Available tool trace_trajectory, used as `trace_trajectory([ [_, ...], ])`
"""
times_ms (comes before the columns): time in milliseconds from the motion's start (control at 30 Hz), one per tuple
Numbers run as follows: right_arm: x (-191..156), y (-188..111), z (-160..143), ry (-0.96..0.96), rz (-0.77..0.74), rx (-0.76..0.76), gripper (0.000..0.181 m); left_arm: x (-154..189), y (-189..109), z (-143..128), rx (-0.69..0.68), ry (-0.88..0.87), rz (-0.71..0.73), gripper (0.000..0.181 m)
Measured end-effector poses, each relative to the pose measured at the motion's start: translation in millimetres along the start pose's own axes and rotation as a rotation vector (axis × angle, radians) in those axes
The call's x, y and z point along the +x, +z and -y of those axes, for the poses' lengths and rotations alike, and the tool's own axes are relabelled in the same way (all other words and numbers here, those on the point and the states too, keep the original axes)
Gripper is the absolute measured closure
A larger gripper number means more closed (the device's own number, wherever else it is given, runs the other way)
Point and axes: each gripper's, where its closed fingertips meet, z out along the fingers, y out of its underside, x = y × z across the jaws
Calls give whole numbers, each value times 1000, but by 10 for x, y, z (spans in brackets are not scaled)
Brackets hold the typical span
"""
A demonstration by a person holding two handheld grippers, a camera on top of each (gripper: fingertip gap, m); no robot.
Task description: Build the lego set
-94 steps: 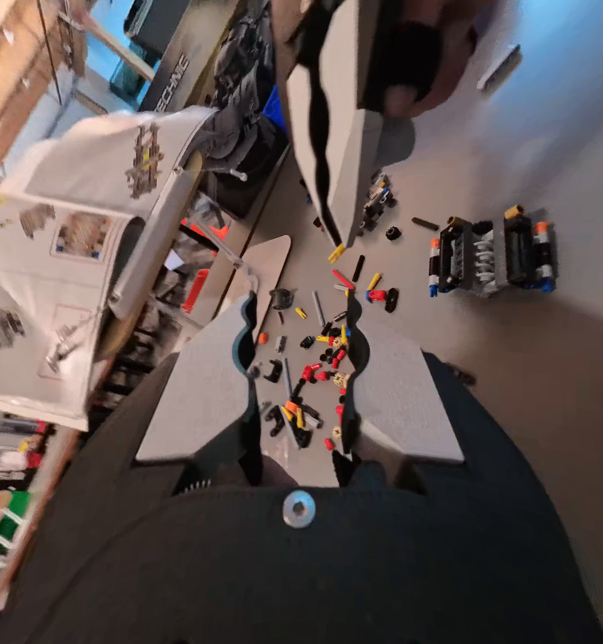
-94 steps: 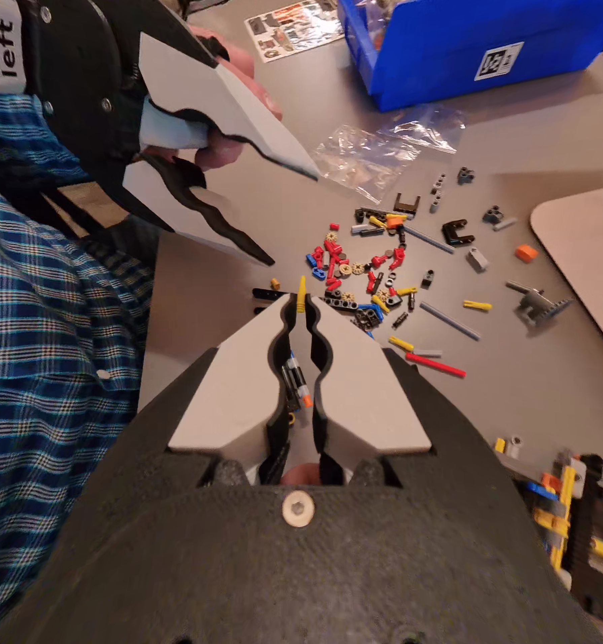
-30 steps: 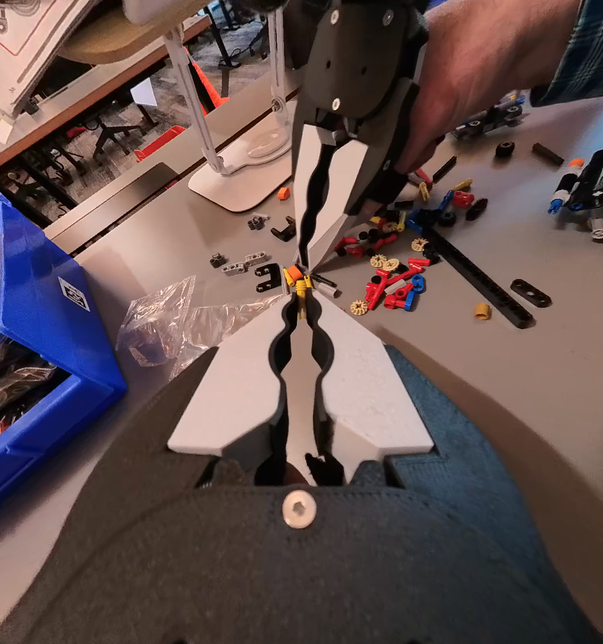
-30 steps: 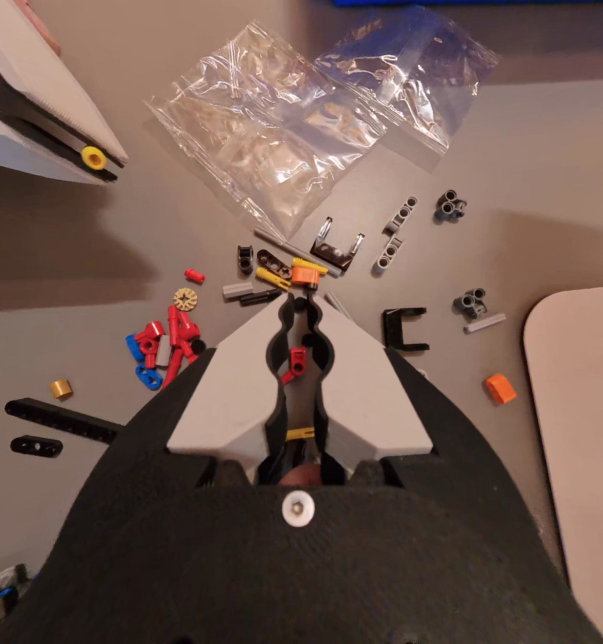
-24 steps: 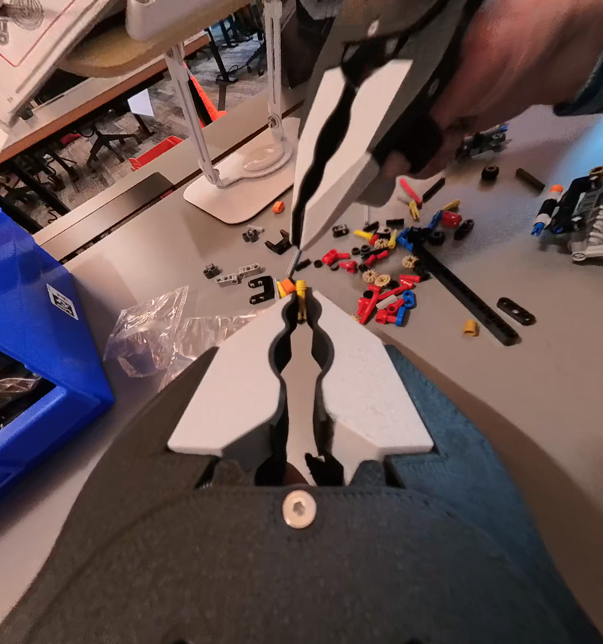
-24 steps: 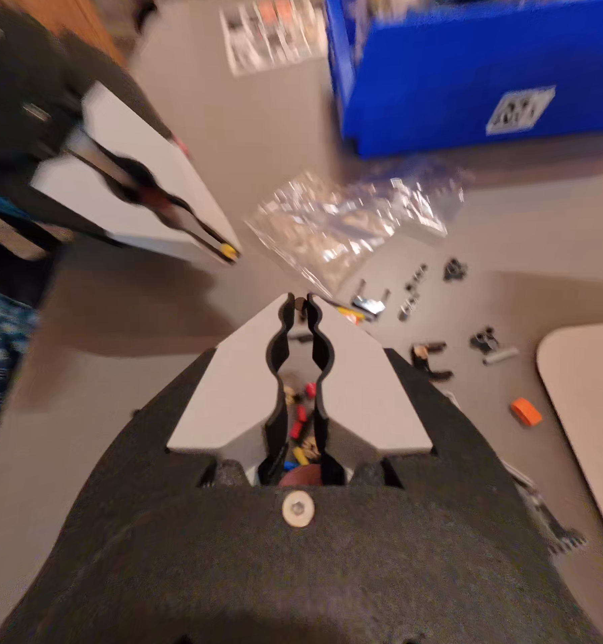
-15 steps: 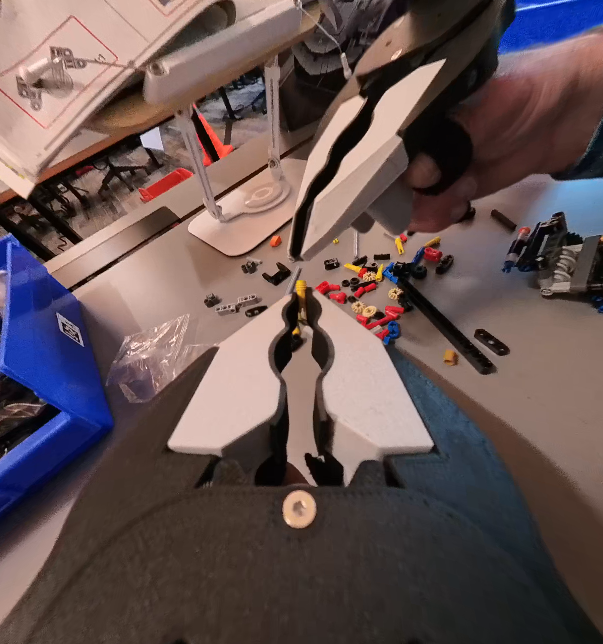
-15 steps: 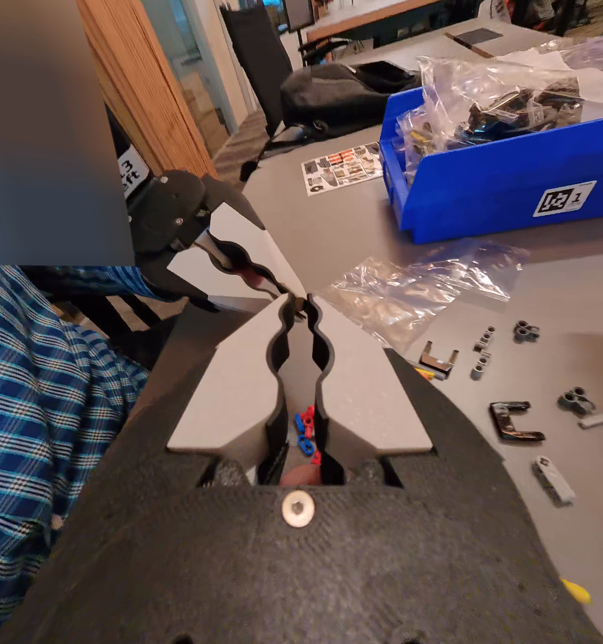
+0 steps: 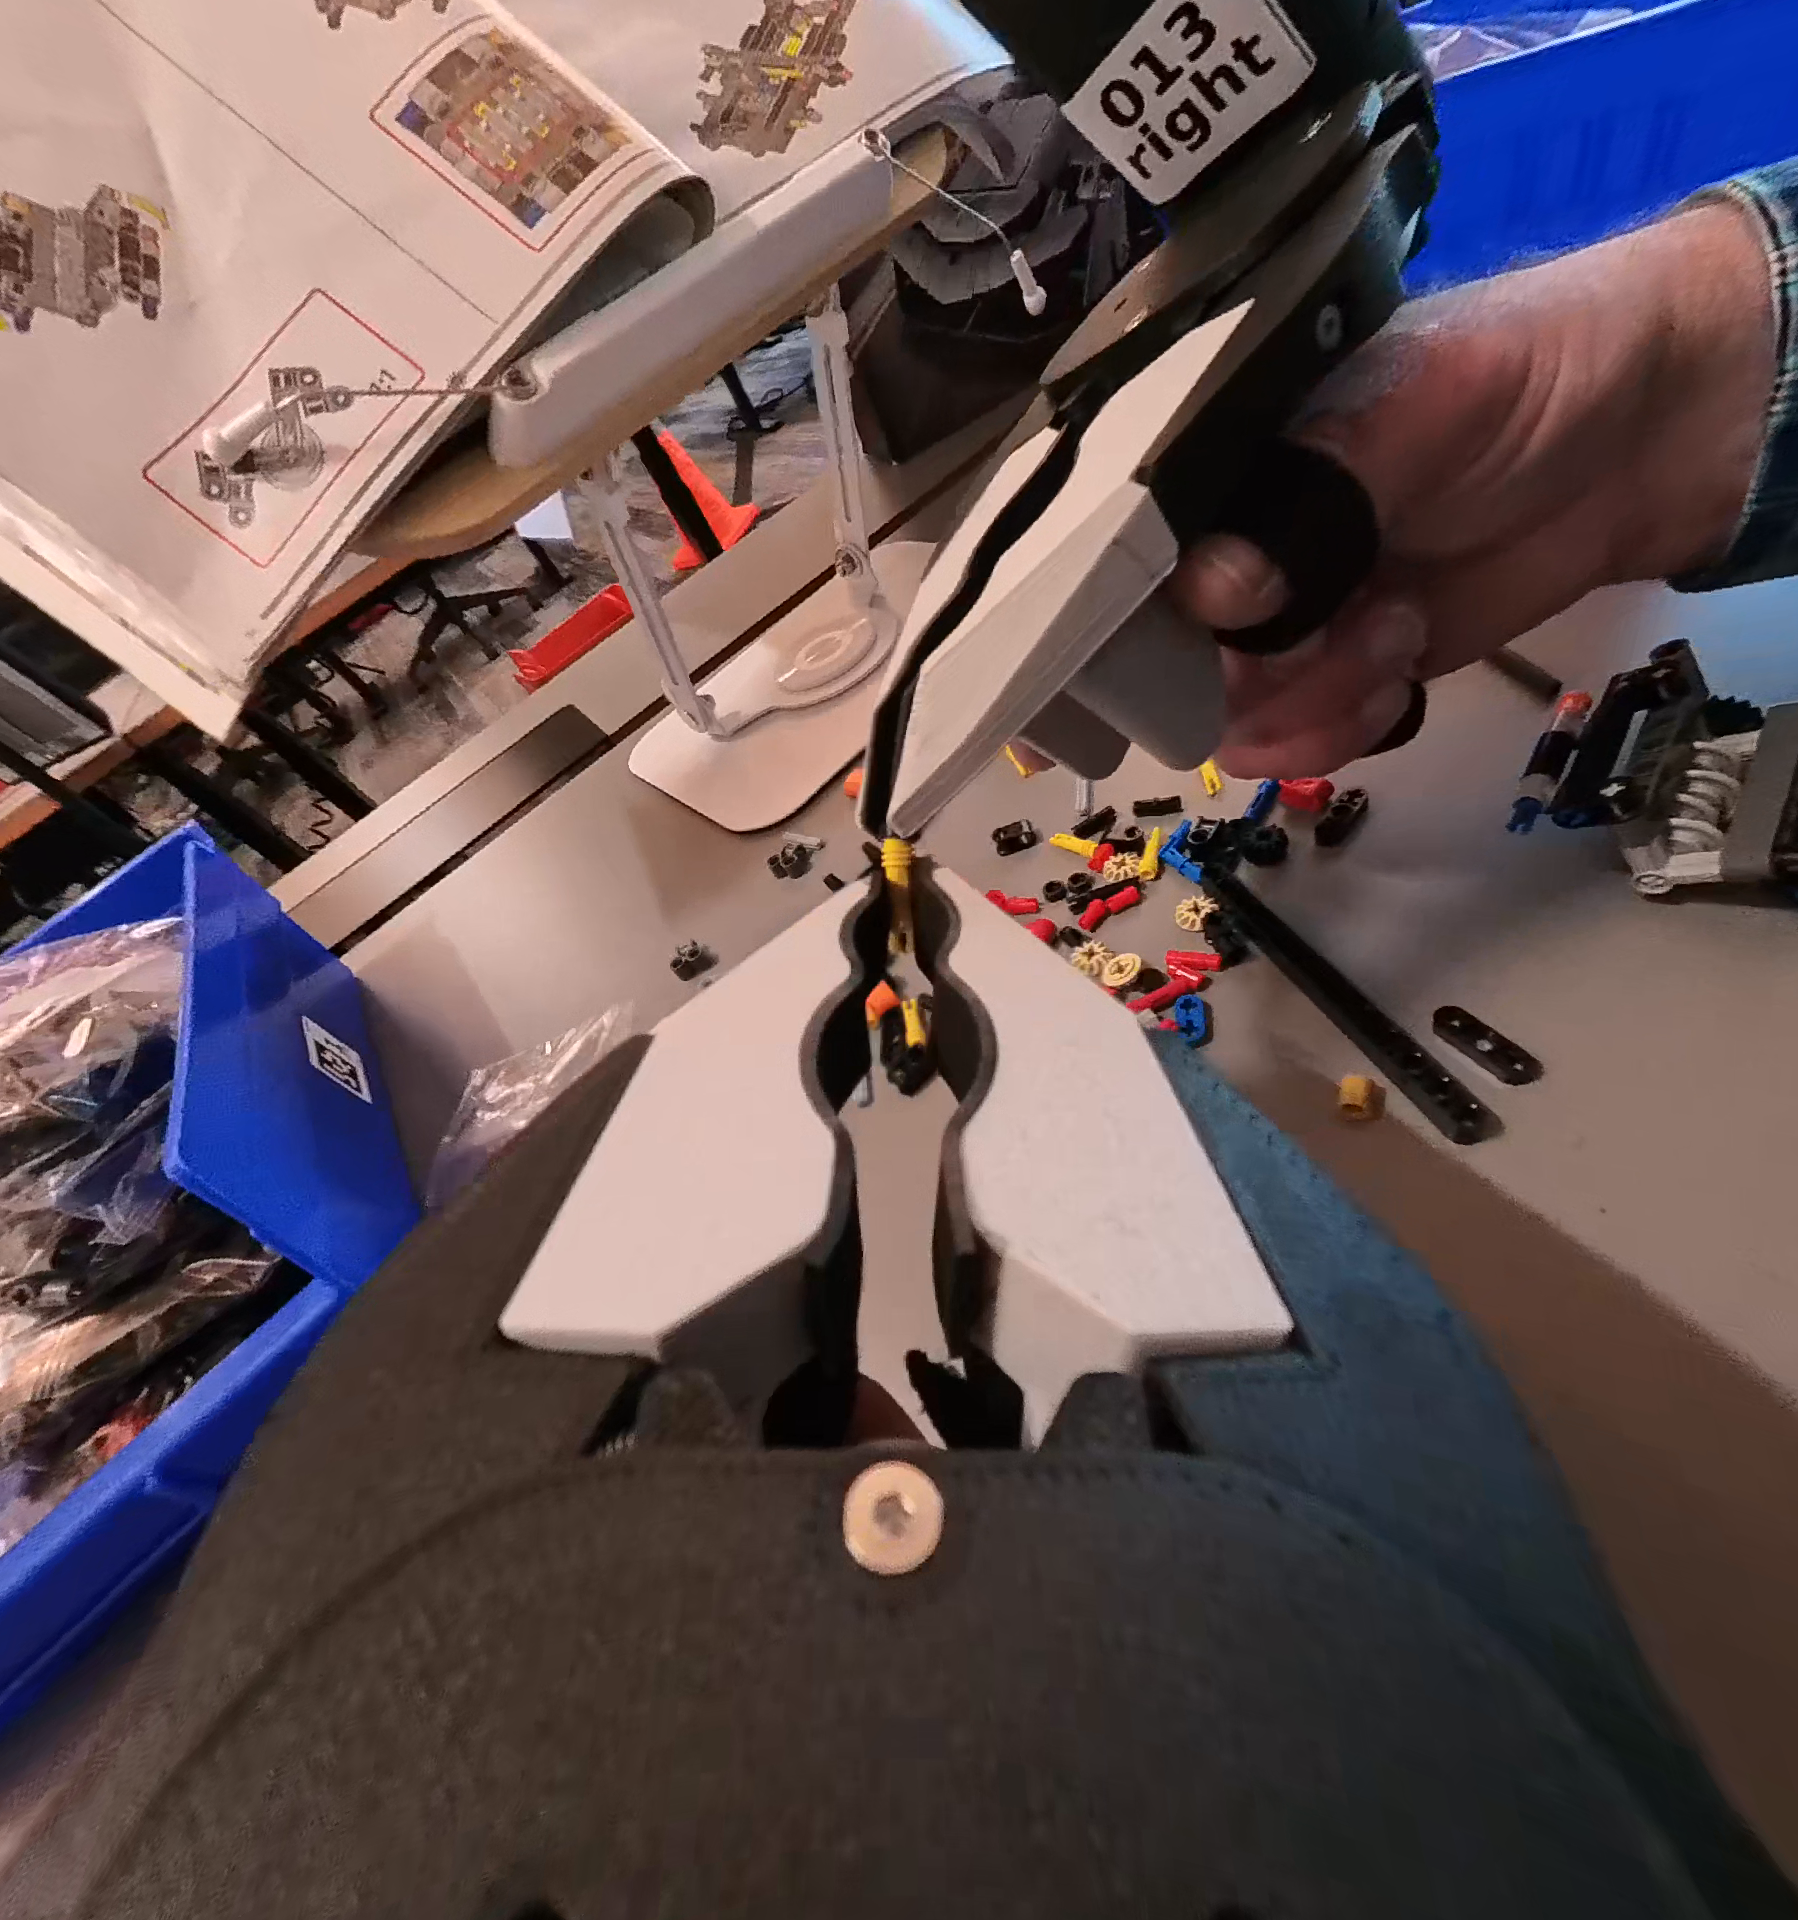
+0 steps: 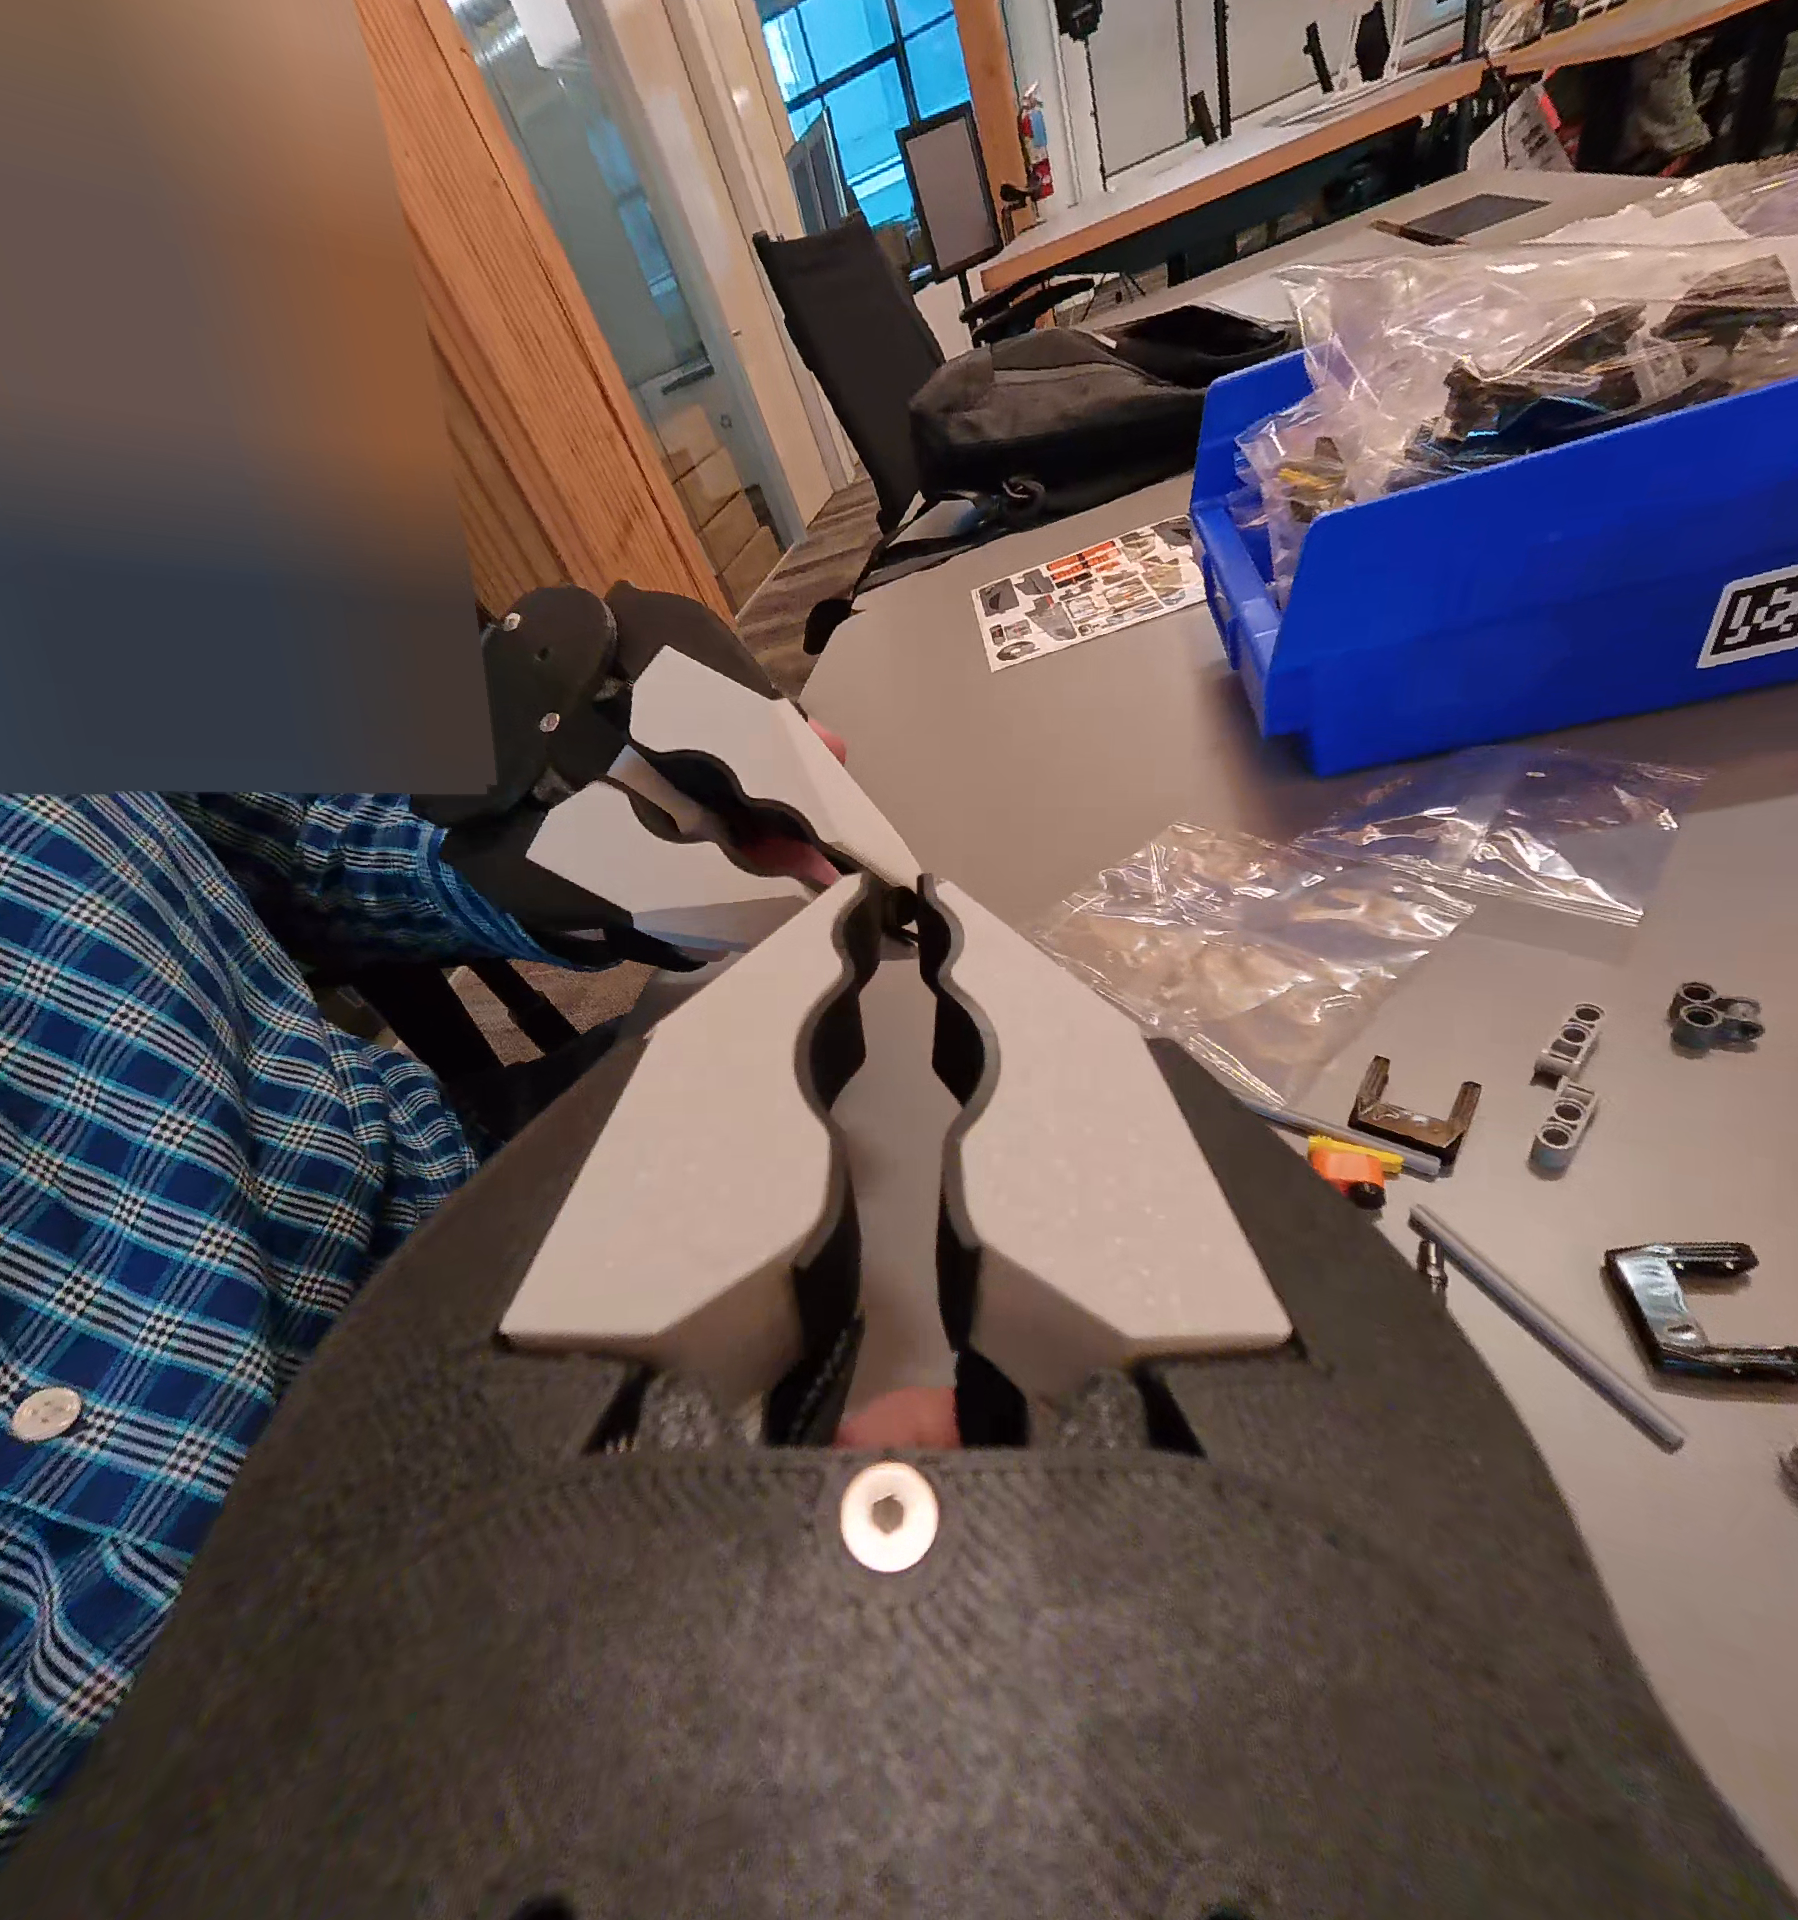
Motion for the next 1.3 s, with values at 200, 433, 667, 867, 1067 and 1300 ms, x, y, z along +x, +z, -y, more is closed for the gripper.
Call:
trace_trajectory([
  [200,-30,-17,-13,-75,-20,-31,177,15,-8,12,-38,123,42,180],
  [433,-16,-22,-75,-149,-71,-122,177,27,3,-22,-116,277,86,181],
  [667,17,-19,-172,-184,-108,-231,177,68,28,-88,-180,386,99,181],
  [867,60,-4,-252,-174,-121,-286,178,100,63,-170,-205,364,76,180],
  [1067,79,-227,-56,-187,-188,-227,169,142,35,-299,-255,262,-27,180],
  [1300,148,-545,-318,-193,-284,-350,173,166,-120,-713,-447,180,-149,180],
])
